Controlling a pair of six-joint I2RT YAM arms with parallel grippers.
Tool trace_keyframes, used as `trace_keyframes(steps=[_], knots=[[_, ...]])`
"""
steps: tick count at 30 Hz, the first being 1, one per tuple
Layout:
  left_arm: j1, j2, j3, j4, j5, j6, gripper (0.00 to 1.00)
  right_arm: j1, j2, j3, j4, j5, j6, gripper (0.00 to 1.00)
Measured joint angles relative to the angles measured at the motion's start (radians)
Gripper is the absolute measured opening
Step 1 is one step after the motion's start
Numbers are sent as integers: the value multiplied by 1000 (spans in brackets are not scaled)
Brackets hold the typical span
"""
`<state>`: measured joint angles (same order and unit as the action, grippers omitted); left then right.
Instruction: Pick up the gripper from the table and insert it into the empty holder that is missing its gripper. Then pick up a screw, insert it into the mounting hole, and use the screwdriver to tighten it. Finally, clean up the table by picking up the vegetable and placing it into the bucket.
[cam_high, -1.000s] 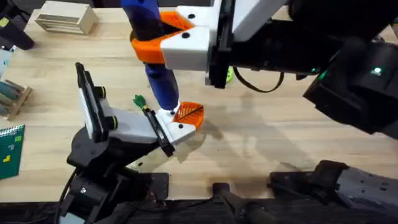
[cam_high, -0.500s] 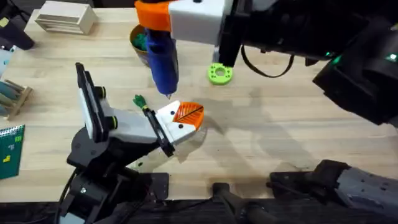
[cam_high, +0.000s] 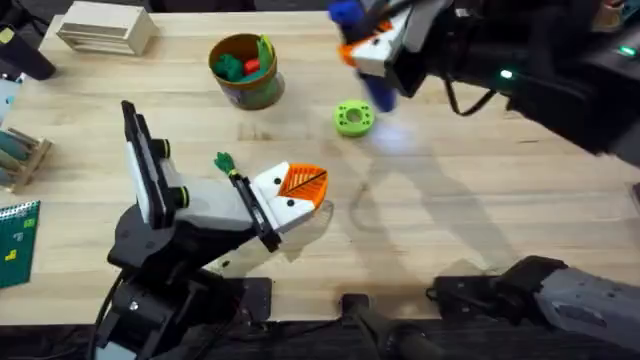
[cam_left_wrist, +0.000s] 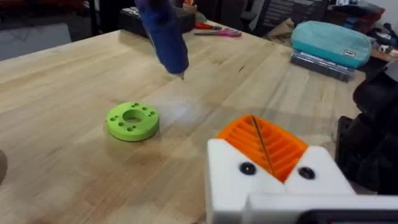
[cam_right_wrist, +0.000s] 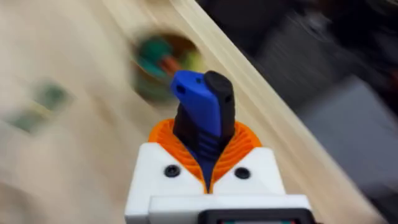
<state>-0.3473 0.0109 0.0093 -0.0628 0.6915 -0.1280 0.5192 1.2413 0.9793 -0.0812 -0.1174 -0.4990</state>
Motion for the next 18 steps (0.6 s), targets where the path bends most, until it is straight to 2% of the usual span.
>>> trace_keyframes(steps=[5,9,14,18], knots=[[0,0,0,0,0,0,10,-115,172,2,-52,261,-302,32],[0,0,0,0,0,0,10,-196,318,2,-52,409,-471,32],[0,0,0,0,0,0,10,-275,466,2,-54,523,-584,32],[0,0,0,0,0,0,10,-299,520,6,-77,560,-619,32]])
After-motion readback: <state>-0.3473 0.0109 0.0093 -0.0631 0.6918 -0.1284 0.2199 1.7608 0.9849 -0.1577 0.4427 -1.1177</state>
